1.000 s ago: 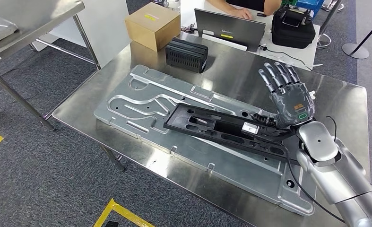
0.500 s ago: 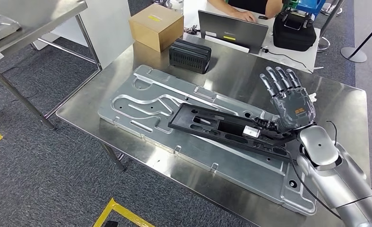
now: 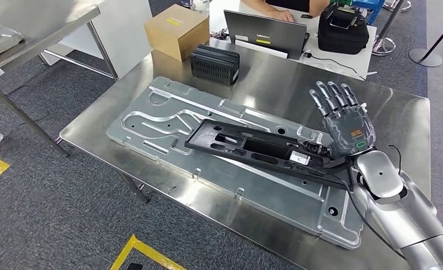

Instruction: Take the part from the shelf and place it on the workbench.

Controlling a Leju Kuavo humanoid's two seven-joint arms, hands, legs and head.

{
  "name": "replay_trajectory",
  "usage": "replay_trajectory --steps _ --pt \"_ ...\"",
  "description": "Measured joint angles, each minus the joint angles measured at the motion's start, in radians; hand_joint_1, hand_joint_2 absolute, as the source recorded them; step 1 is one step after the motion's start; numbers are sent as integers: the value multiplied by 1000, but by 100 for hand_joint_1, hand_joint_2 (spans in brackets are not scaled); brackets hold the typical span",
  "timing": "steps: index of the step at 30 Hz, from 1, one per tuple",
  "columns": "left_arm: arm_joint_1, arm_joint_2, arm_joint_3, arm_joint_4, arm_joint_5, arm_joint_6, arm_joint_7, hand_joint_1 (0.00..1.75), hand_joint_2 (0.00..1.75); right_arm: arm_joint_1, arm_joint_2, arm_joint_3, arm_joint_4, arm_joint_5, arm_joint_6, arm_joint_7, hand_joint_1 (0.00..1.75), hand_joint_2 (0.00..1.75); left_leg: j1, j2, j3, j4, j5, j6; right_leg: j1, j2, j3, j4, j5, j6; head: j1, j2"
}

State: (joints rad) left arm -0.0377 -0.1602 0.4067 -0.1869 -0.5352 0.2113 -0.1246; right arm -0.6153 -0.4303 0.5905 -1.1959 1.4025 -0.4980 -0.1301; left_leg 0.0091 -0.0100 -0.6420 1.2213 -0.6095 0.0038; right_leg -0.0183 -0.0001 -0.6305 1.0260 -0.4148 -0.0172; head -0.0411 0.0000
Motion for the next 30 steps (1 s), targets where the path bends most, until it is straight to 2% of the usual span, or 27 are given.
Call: replay_trajectory --steps 1,2,3,4,6,7,8,10,11,12,13,15,16,17,18,19,20,22,23,24,25,26,27,28,30 --pt "0 0 0 0 0 0 0 0 0 1 0 0 0 0 0 0 0 0 0 1 -19 56 -26 -1 2 -1 -8 1 6 -1 0 0" --pt "0 0 0 0 0 0 0 0 0 2 0 0 0 0 0 0 0 0 0 1 -22 82 -32 -1 4 -2 -17 2 12 -2 0 0" --pt "0 0 0 0 0 0 -1 0 0 3 0 0 0 0 0 0 0 0 0 1 -6 70 -19 1 6 -2 -25 3 18 -1 0 0" --pt "0 0 0 0 0 0 -1 0 0 3 0 0 0 0 0 0 0 0 0 1 30 21 8 4 7 -2 -33 5 24 0 0 0" --pt "-2 0 0 0 0 0 -1 0 0 3 -1 0 0 0 0 0 0 0 -2 2 124 -124 55 13 10 -2 -45 9 36 6 0 0" --pt "-3 0 0 0 -1 0 -1 0 0 3 -1 -1 0 0 1 0 0 0 -5 2 154 -176 69 16 11 -2 -48 9 43 10 1 0" --pt "-4 0 0 0 -1 0 -2 0 0 2 -1 -1 -1 0 1 -1 0 0 -7 2 166 -205 73 18 11 -3 -51 8 51 16 1 0" --pt "-4 0 0 0 -2 0 -2 0 0 3 -2 -2 -1 0 2 -1 0 0 -11 1 157 -216 86 25 9 -3 -54 0 69 31 2 0" --pt "-3 0 0 0 -2 0 -2 0 0 3 -3 -2 -2 0 3 -2 0 0 -10 3 152 -222 96 31 7 -2 -58 -2 70 37 2 0" --pt "-3 -1 1 0 -2 0 -2 0 0 4 -4 -2 -2 0 4 -2 0 0 -8 4 144 -227 110 40 6 -1 -65 8 52 41 2 0" --pt "-3 -1 1 0 -3 0 -2 0 0 4 -7 -2 -1 0 4 -1 0 0 -5 6 133 -232 124 48 5 0 -78 36 14 45 3 0" --pt "-4 0 1 0 -3 0 -2 0 0 5 -10 -2 -1 2 6 -1 0 0 -5 9 104 -233 149 57 2 0 -110 149 -91 51 5 0" --pt "-4 0 1 0 -3 0 -2 0 0 7 -11 -2 -1 3 6 -1 0 0 -5 9 88 -232 160 56 1 1 -122 214 -126 55 5 0" --pt "-3 0 1 0 -3 0 -2 0 0 9 -11 -2 -1 4 6 -2 0 0 -5 9 73 -230 171 55 1 0 -124 262 -138 59 5 0" --pt "-3 0 1 0 -3 -1 -2 0 0 11 -11 -2 -1 6 6 -2 0 0 -5 9 57 -228 180 53 -1 0 -111 278 -128 61 5 0" --pt "-3 -1 1 0 -3 -1 -2 0 0 12 -11 -2 -1 6 6 -2 0 0 -5 9 43 -224 189 51 -2 0 -81 260 -105 62 5 0" --pt "-3 -2 1 0 -3 -1 -2 0 0 12 -11 -2 -1 7 6 -2 0 0 -5 9 30 -219 196 48 -3 0 -31 205 -82 61 5 0" --pt "-3 -3 1 0 -3 -1 -3 0 0 10 -12 -2 -2 8 5 -2 0 0 -6 8 11 -207 206 39 -1 1 74 63 -82 53 4 0" --pt "-3 -3 1 0 -4 0 -3 0 0 10 -12 -2 -2 9 5 -2 0 0 -7 8 7 -204 212 33 2 1 107 12 -92 48 4 0" --pt "-4 -3 1 0 -4 0 -3 0 0 10 -13 -2 -3 9 5 -2 0 0 -7 7 4 -203 218 27 5 1 120 -13 -102 43 4 0" --pt "-3 -3 1 0 -5 0 -4 0 0 11 -14 -3 -3 9 5 -2 0 0 -6 7 3 -204 225 20 7 1 119 -18 -100 36 4 0" --pt "-3 -3 1 0 -6 0 -4 0 0 12 -15 -3 -3 9 5 -2 0 0 -5 7 0 -203 227 13 5 -1 114 -20 -92 29 5 0" --pt "-3 -3 1 0 -6 0 -4 0 0 12 -15 -3 -3 9 5 -3 0 0 -5 6 -6 -194 215 8 3 -3 108 -23 -82 20 5 0" --pt "-2 -3 1 0 -6 0 -4 0 0 12 -15 -3 -3 9 5 -3 0 0 -4 6 -18 -170 185 3 1 -5 98 -26 -70 11 4 0" --pt "-1 -3 1 0 -6 0 -3 0 0 13 -14 -3 -3 9 5 -3 0 0 -2 6 -52 -68 88 -4 -1 -7 71 -28 -46 0 4 0"
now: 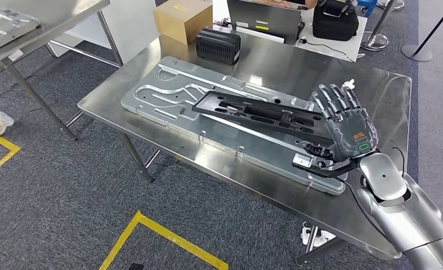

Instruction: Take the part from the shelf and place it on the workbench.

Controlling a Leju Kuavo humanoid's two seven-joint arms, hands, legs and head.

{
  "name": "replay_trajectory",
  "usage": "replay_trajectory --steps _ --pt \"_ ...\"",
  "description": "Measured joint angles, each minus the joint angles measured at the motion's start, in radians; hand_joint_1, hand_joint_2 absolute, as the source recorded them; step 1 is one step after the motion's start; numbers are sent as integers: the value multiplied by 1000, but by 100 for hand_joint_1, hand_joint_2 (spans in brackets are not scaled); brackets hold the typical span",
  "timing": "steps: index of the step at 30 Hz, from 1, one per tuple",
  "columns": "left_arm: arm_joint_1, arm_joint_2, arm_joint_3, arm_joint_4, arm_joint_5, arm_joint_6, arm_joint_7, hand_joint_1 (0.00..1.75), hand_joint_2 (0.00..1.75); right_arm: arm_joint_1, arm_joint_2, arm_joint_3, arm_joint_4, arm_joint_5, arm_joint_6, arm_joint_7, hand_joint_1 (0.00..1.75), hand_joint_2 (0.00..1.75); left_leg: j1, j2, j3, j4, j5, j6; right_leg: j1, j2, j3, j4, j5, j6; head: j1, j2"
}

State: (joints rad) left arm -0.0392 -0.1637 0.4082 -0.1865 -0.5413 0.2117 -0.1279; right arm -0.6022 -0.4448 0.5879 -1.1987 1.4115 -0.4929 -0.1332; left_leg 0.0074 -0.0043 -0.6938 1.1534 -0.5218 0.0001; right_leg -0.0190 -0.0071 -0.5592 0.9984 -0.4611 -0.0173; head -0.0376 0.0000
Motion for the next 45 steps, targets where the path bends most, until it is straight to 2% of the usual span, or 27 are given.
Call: replay_trajectory --steps 1,2,4,6,8,10,12,14,16,17,18,19,20,21,23,24,26,28,30,32,33,37,38,41,42,44,45 --pt "0 0 0 0 0 0 0 0 0 1 0 0 0 0 0 0 0 0 1 0 -15 66 -41 -3 1 -1 -15 1 12 -2 0 0" --pt "0 0 0 0 0 0 0 0 0 3 0 0 0 0 0 0 0 0 3 0 -23 120 -61 -6 2 -1 -31 3 23 -1 0 0" --pt "-1 0 0 0 0 0 0 0 0 5 0 0 0 0 0 0 0 0 4 0 5 141 -33 -7 3 -1 -63 10 43 2 0 0" --pt "-2 0 0 0 0 0 0 0 0 6 0 0 0 0 0 0 0 0 4 0 99 31 8 -4 4 -1 -90 21 59 9 0 0" --pt "-4 0 0 0 -2 1 0 0 0 6 -1 -1 -1 0 0 0 0 0 0 -1 187 -101 -1 5 5 -2 -107 30 74 19 1 0" --pt "-6 0 1 -1 -3 2 0 0 0 6 -2 -2 -2 0 -1 1 0 0 -6 -3 209 -150 -9 18 6 -3 -112 28 92 33 1 0" --pt "-4 0 2 0 -3 2 1 0 0 12 -3 -2 -2 0 -1 1 0 0 -5 0 194 -155 13 35 3 -2 -119 25 96 46 1 0" --pt "-3 1 3 0 -3 2 1 0 0 18 -5 -2 -2 0 -1 2 0 0 -2 4 169 -163 43 52 -1 2 -143 79 24 54 3 0" --pt "-3 1 3 0 -3 2 1 0 0 22 -6 -2 -2 -1 -1 2 0 0 -4 6 135 -162 71 59 -3 4 -173 202 -83 60 4 0" --pt "-2 1 3 0 -3 2 1 0 0 24 -6 -2 -2 -1 -1 2 0 0 -5 6 117 -161 83 59 -3 4 -181 261 -108 63 4 0" --pt "-2 0 3 0 -4 2 1 0 0 28 -6 -2 -1 -1 -1 2 0 0 -6 6 99 -159 96 58 -3 4 -176 298 -107 64 4 0" --pt "-2 0 4 0 -4 2 1 0 0 31 -6 -2 -1 -2 -1 2 0 0 -6 7 81 -156 107 57 -3 4 -156 304 -85 63 4 0" --pt "-2 0 4 0 -5 2 1 0 0 34 -6 -2 -1 -2 -1 2 0 0 -6 7 64 -152 118 54 -2 5 -118 275 -56 61 4 0" --pt "-2 0 4 0 -6 3 1 0 0 35 -6 -3 -2 -3 -1 3 0 0 -6 7 49 -146 127 52 -2 5 -65 216 -38 57 4 0" --pt "-3 0 6 0 -9 3 1 0 0 34 -7 -6 -6 -4 -1 4 0 0 -7 6 31 -138 143 42 4 5 43 69 -54 47 4 0" --pt "-3 0 7 0 -10 3 0 0 0 34 -8 -8 -8 -5 -2 4 0 0 -7 6 27 -137 152 37 8 5 72 20 -71 41 4 0" --pt "-1 0 10 0 -12 4 0 0 0 36 -11 -10 -11 -7 -3 5 0 0 -7 5 24 -144 172 24 12 4 78 -8 -72 27 5 0" --pt "0 0 12 0 -12 6 0 0 0 38 -12 -11 -11 -8 -4 6 0 87 -6 4 11 -132 152 13 9 0 61 -14 -47 10 5 0" --pt "1 0 12 0 -13 7 1 0 0 40 -11 -11 -11 -8 -5 6 0 175 -3 4 -21 -44 57 5 6 -2 32 -18 -19 -2 5 0" --pt "2 0 13 0 -13 7 1 0 0 43 -11 -11 -10 -8 -6 6 0 175 -2 4 -51 83 -32 0 7 -3 2 -15 4 -6 4 0" --pt "2 0 14 0 -13 7 1 0 0 44 -11 -11 -9 -8 -7 6 0 175 -2 4 -59 121 -50 -2 7 -3 -7 -14 10 -6 4 0" --pt "1 0 14 0 -13 8 0 0 0 45 -11 -11 -8 -8 -8 5 0 175 -2 4 -59 158 -49 -3 8 -3 -20 -11 20 -5 4 0" --pt "1 0 15 0 -13 8 -1 0 0 47 -11 -11 -7 -8 -8 5 0 131 -2 4 -52 166 -34 -3 8 -3 -30 -9 24 -4 4 0" --pt "-1 0 18 -2 -14 9 -4 0 0 50 -10 -17 -5 -45 -5 -10 0 0 -4 -38 163 -65 -11 16 10 10 -93 14 62 17 5 0" --pt "-1 1 19 -2 -14 9 -5 0 0 51 -9 -20 -5 -58 -4 -15 0 0 -6 -49 228 -151 -17 23 10 17 -107 19 77 27 5 0" --pt "0 0 19 -2 -14 9 -5 0 0 53 -8 -21 -5 -64 -2 -18 0 0 -7 -34 229 -172 -14 34 8 25 -113 18 91 39 5 0" --pt "1 0 20 -2 -14 9 -5 0 0 56 -8 -21 -4 -66 -1 -20 0 0 -5 -23 226 -175 -6 42 6 25 -120 27 83 44 6 0"
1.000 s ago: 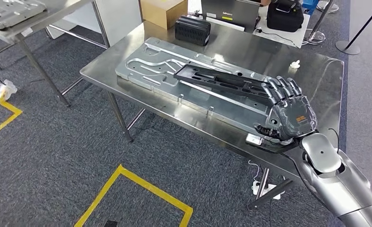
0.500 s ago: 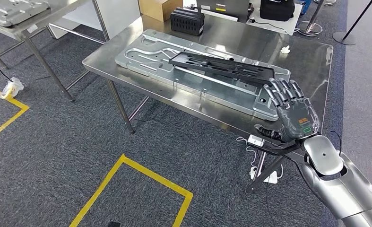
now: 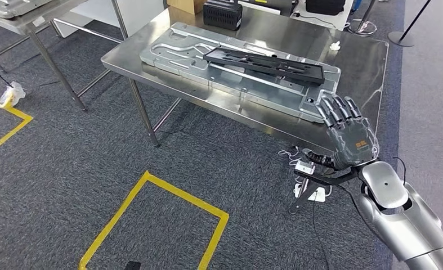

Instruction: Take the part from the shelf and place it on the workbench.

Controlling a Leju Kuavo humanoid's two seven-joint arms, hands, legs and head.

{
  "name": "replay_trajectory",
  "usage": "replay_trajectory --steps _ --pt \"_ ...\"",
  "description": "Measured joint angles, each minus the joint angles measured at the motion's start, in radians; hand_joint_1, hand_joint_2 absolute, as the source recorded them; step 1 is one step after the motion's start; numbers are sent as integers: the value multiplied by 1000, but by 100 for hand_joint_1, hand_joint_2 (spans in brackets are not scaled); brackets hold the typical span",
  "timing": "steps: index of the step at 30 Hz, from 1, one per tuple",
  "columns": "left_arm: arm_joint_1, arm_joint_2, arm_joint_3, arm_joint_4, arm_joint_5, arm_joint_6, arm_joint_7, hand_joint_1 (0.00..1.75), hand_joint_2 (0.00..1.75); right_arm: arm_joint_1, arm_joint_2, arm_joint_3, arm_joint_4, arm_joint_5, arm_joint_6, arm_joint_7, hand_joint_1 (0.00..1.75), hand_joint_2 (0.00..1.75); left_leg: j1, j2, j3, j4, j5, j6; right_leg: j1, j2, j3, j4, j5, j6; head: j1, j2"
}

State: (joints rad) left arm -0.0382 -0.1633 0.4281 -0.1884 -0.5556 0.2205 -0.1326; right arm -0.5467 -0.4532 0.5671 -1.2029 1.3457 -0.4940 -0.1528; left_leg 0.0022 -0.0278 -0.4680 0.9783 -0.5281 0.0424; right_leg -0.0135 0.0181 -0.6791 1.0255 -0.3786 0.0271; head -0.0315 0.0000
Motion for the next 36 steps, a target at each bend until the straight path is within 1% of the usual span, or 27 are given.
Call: replay_trajectory --steps 1,2,4,5,6,7,8,10,11,12,14,16,18,19,20,21,22,23,25,26,27,29,30,31,33,35,36 --pt "1 0 1 0 0 0 0 0 0 2 0 0 1 -1 1 0 0 0 2 11 -5 -3 9 8 -2 -2 -15 30 -24 5 1 0" --pt "1 0 1 0 0 0 0 0 0 3 0 -1 2 -3 3 -1 0 0 2 22 -11 -3 16 13 -4 -6 -37 82 -60 9 2 0" --pt "1 0 2 0 -1 0 0 0 0 8 0 -1 5 -4 6 -3 0 0 1 41 -29 -1 27 18 -5 -11 -87 215 -133 19 4 0" --pt "2 0 3 0 -2 0 0 0 0 12 0 -1 6 -5 8 -5 0 0 0 51 -36 1 31 17 -6 -12 -98 258 -150 23 4 0" --pt "2 0 3 0 -3 0 0 0 0 16 0 -1 8 -5 9 -7 0 0 0 60 -42 4 33 16 -7 -14 -90 265 -148 24 4 0" --pt "3 0 4 0 -3 0 0 0 0 19 0 -2 8 -6 9 -8 0 0 0 69 -47 7 34 15 -8 -18 -60 230 -130 24 4 0" --pt "3 0 4 0 -3 0 0 0 0 20 0 -3 9 -6 9 -10 0 0 -1 78 -49 10 34 13 -7 -30 -14 165 -103 20 4 0" --pt "2 -1 5 0 -4 1 0 0 0 19 0 -8 8 -7 9 -10 0 0 -4 94 -51 17 30 7 4 -73 66 36 -73 5 4 0" --pt "1 -2 6 0 -4 2 0 0 0 19 0 -9 8 -7 8 -11 0 0 -7 102 -52 19 29 2 10 -88 84 2 -69 -3 4 0" --pt "1 -2 6 0 -4 3 0 0 0 20 0 -10 8 -7 8 -11 0 0 -8 110 -53 20 28 -2 15 -92 86 -9 -73 -10 3 0" --pt "0 -2 7 0 -5 5 0 0 0 23 0 -12 9 -8 7 -11 0 0 -10 125 -51 20 23 -13 13 -72 83 -14 -68 -21 3 0" --pt "-1 -2 8 0 -6 6 0 0 0 24 0 -14 8 -8 6 -11 0 0 -7 100 -65 55 -5 -23 5 -52 84 -23 -60 -34 2 0" --pt "0 -2 8 0 -7 7 0 0 0 25 4 -15 8 -9 6 -12 0 0 -2 54 -118 170 -67 -30 1 -33 83 -26 -56 -41 2 0" --pt "1 -2 8 0 -7 7 0 0 0 27 6 -15 8 -9 6 -12 0 0 0 43 -152 240 -95 -33 0 -23 81 -26 -55 -43 1 0" --pt "2 -2 8 0 -7 7 0 0 0 29 8 -14 8 -9 6 -12 0 0 2 38 -180 293 -108 -35 0 -12 80 -24 -55 -43 2 0" --pt "3 -2 8 0 -7 7 0 0 0 32 9 -14 8 -9 6 -12 0 0 4 36 -191 311 -101 -37 0 0 79 -22 -55 -43 1 0" --pt "4 -2 8 0 -7 8 0 0 0 33 9 -14 8 -9 6 -12 0 0 5 35 -185 290 -74 -38 -1 13 78 -18 -55 -42 2 0" --pt "4 -2 8 0 -7 8 0 0 0 34 10 -14 8 -9 6 -12 0 0 8 29 -161 233 -34 -38 -2 24 78 -14 -57 -40 2 0" --pt "4 -2 8 0 -7 8 0 0 0 33 11 -14 8 -9 6 -12 0 0 16 -16 -108 109 21 -38 -3 47 70 -1 -60 -30 2 0" --pt "4 -2 8 0 -8 8 1 0 0 33 12 -14 8 -9 6 -11 0 0 18 -37 -93 72 31 -36 -3 57 63 4 -59 -23 2 0" --pt "4 -2 9 0 -9 8 1 0 0 34 12 -15 8 -9 6 -11 0 0 18 -51 -89 58 30 -33 -4 67 56 6 -56 -15 2 0" --pt "3 -2 10 0 -12 8 2 0 0 37 11 -17 7 -9 6 -11 0 0 15 -37 -90 53 36 -22 -9 85 46 4 -48 2 2 0" --pt "3 -2 10 0 -13 9 1 0 0 39 9 -18 7 -9 6 -11 0 0 15 -26 -89 48 40 -14 -10 78 42 7 -51 7 3 0" --pt "3 -2 11 0 -14 9 1 0 0 41 7 -20 7 -10 6 -11 0 0 17 -15 -88 42 46 -5 -9 59 32 26 -64 11 5 0" --pt "3 -2 13 0 -15 9 0 0 0 43 4 -22 7 -10 6 -10 0 0 17 9 -89 35 52 5 -7 9 -11 122 -121 18 8 0" --pt "5 -2 16 0 -15 9 -1 0 0 47 4 -23 8 -11 6 -10 0 0 15 34 -93 35 52 7 -9 -9 -67 246 -174 23 8 0" --pt "6 -2 16 0 -15 9 -1 0 0 50 4 -23 8 -11 6 -10 0 0 14 47 -94 36 52 7 -9 -12 -77 274 -179 24 8 0"
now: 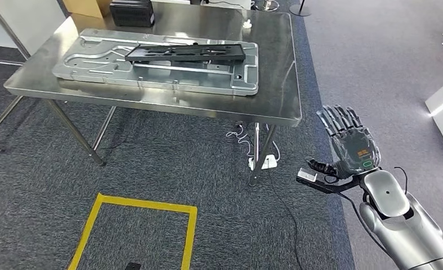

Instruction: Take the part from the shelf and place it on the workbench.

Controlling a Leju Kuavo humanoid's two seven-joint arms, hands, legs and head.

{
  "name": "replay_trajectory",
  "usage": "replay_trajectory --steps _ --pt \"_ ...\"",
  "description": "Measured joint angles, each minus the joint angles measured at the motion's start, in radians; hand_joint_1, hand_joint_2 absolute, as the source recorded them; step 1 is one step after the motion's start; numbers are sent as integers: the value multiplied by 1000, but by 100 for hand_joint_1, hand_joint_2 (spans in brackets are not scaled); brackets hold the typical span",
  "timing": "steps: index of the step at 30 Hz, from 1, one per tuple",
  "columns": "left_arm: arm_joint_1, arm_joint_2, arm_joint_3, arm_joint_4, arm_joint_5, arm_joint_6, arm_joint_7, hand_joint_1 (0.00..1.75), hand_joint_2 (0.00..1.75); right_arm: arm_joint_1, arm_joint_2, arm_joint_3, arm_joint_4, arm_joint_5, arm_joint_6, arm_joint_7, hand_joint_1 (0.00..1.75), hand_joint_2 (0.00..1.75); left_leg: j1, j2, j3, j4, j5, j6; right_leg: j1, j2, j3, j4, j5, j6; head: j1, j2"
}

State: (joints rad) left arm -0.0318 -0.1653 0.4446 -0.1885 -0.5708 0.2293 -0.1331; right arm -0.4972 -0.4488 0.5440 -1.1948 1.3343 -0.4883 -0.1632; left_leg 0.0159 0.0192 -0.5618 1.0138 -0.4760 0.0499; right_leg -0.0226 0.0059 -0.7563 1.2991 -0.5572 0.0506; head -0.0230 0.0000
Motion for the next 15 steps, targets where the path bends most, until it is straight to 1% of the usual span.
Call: replay_trajectory --steps 1,2,3,4,5,6,7,8,9,10,11,12,13,14,15 --pt "0 0 1 0 0 0 0 0 0 2 0 -1 0 0 0 0 0 0 -1 12 0 0 0 0 0 -3 10 -12 14 -1 0 0" --pt "-1 0 1 0 -1 0 0 0 0 2 -2 -2 0 -1 0 0 0 0 -2 24 1 0 -1 -1 1 -9 41 -62 43 -4 0 0" --pt "-2 0 1 0 -1 0 -1 0 0 1 -4 -5 0 -3 -1 1 0 0 -3 35 3 0 -2 -2 5 -26 83 -136 75 -11 0 0" --pt "-3 -1 1 0 -2 0 -2 0 0 -1 -6 -8 0 -4 -1 1 0 0 -6 45 4 1 -4 -5 12 -48 122 -204 96 -19 0 0" --pt "-4 -2 1 0 -3 0 -2 0 0 -3 -9 -13 -1 -7 -2 2 0 0 -9 54 5 1 -6 -8 19 -64 148 -254 109 -28 0 0" --pt "-4 -2 2 0 -3 -1 -3 0 0 -5 -11 -16 -1 -8 -2 2 0 0 -11 63 7 2 -8 -12 25 -73 159 -278 111 -34 0 0" --pt "-5 -3 2 0 -3 -1 -3 0 0 -6 -13 -18 -1 -10 -3 2 0 0 -12 73 8 1 -9 -17 29 -68 158 -283 110 -39 0 0" --pt "-5 -3 2 0 -3 -2 -3 0 0 -6 -15 -19 -1 -10 -3 2 0 0 -13 82 12 -1 -10 -22 27 -55 157 -286 113 -43 0 0" --pt "-5 -2 2 0 -3 -2 -3 0 0 -5 -17 -20 -1 -11 -4 2 0 0 -12 81 14 0 -14 -28 24 -45 159 -291 116 -47 -1 0" --pt "-5 -2 2 0 -4 -2 -3 0 0 -5 -19 -21 -1 -11 -4 2 0 0 -12 68 11 12 -26 -33 19 -35 161 -296 120 -51 -1 0" --pt "-6 -2 2 0 -4 -1 -3 0 0 -5 -20 -22 -1 -11 -5 2 0 0 -11 48 -2 43 -48 -38 15 -26 163 -301 124 -56 -1 0" --pt "-6 -2 2 0 -5 -1 -3 0 0 -5 -21 -23 -1 -12 -5 2 0 0 -9 23 -26 96 -79 -41 12 -16 163 -304 126 -59 -1 0" --pt "-6 -2 2 0 -5 0 -3 0 0 -4 -21 -23 -1 -12 -5 1 0 0 -9 4 -57 163 -112 -43 11 -6 162 -304 127 -61 -1 0" --pt "-5 -2 2 0 -5 0 -3 0 0 -3 -20 -23 -1 -12 -5 1 0 0 -9 -5 -88 227 -137 -43 11 5 160 -302 127 -62 -2 0" --pt "-3 -2 2 0 -5 0 -3 0 0 -1 -20 -23 -1 -12 -5 1 0 0 -8 -8 -108 267 -144 -44 11 17 159 -301 128 -63 -2 0"
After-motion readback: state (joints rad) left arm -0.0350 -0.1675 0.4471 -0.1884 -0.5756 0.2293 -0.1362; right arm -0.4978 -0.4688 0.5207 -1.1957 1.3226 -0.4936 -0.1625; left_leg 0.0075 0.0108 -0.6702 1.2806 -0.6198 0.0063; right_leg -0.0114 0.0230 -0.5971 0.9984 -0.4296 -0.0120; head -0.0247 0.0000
